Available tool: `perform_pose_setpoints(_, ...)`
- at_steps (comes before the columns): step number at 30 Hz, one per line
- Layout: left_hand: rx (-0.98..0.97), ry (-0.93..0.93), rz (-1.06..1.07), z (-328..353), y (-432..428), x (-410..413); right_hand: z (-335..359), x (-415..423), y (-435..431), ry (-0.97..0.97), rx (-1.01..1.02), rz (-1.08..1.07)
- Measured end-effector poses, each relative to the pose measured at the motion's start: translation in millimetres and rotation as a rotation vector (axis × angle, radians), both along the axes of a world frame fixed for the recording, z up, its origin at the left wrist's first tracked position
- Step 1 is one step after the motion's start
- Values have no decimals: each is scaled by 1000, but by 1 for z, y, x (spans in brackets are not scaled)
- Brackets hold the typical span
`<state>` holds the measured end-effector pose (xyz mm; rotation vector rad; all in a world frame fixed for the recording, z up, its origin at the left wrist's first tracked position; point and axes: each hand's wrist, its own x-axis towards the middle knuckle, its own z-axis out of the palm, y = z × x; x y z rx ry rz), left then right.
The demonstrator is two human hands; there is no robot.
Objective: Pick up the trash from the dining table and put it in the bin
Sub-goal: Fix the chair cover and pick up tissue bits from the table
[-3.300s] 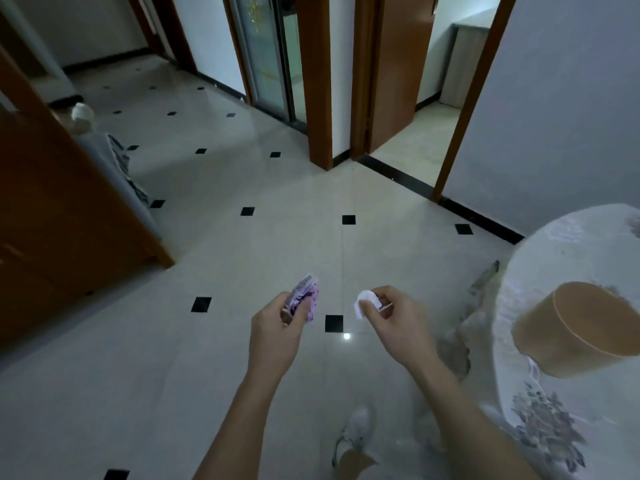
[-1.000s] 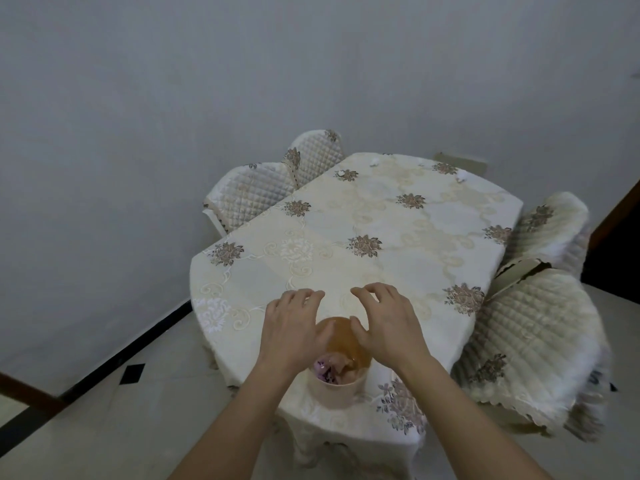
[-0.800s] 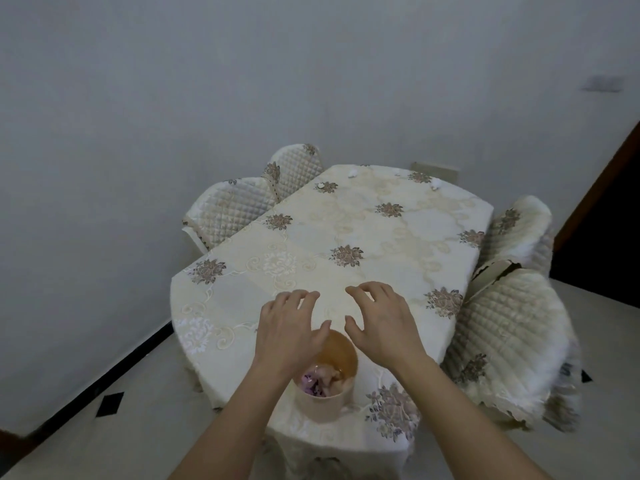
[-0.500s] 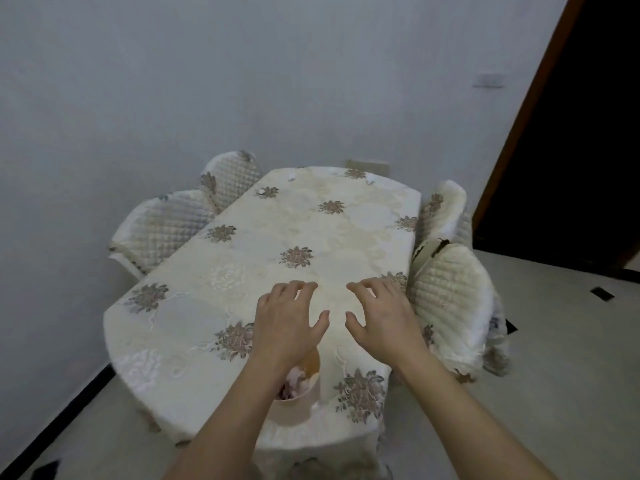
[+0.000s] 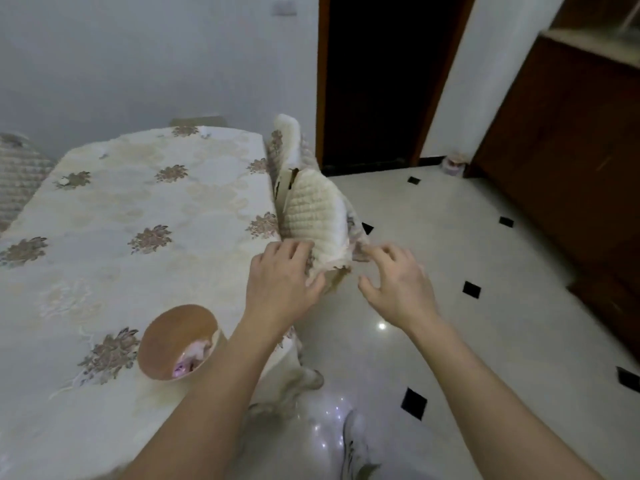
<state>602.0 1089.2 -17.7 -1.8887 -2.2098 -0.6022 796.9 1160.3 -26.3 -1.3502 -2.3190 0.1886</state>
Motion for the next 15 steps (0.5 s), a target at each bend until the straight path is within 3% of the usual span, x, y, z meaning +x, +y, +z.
perform_pose_setpoints(7, 3, 7, -152, -5, 25, 56, -7, 63, -9, 54, -3, -178)
perform_pose_setpoints(15, -10, 21, -207, -12, 77, 84, -21, 91, 25, 65, -2, -205)
